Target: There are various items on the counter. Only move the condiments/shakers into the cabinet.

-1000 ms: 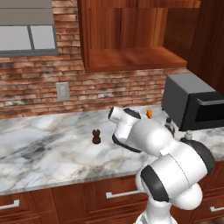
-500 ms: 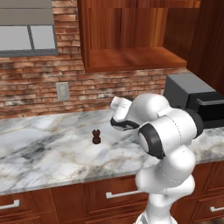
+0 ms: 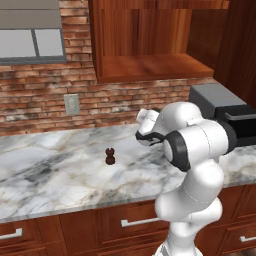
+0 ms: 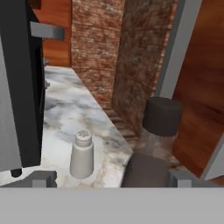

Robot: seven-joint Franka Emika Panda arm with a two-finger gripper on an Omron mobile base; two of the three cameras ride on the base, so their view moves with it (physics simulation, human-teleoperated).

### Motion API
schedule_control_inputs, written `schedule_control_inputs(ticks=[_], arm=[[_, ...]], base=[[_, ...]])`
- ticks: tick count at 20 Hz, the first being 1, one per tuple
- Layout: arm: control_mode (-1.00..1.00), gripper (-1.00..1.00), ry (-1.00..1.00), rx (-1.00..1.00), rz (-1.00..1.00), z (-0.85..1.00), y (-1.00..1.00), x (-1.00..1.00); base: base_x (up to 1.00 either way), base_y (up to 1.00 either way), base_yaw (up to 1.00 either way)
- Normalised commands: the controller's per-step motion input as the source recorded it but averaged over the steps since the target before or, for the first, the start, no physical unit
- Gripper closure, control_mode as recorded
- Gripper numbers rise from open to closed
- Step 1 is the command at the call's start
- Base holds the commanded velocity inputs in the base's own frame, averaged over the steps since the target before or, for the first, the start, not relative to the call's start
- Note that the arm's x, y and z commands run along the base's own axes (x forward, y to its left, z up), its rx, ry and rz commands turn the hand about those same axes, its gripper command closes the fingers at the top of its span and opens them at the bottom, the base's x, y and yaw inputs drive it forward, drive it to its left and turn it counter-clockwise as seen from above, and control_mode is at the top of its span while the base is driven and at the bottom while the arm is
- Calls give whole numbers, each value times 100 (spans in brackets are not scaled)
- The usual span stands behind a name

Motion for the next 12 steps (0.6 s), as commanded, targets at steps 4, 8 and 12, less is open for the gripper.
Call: schedule_control_inputs(ticks=[4,8,12], arm=[[-100,-100,0,0,-3,0,-20,-28],[-100,-100,-1,0,0,-1,-3,-47],[-100,-100,0,0,0,-1,0,-45]], base=[[0,0,0],[0,0,0],[0,0,0]])
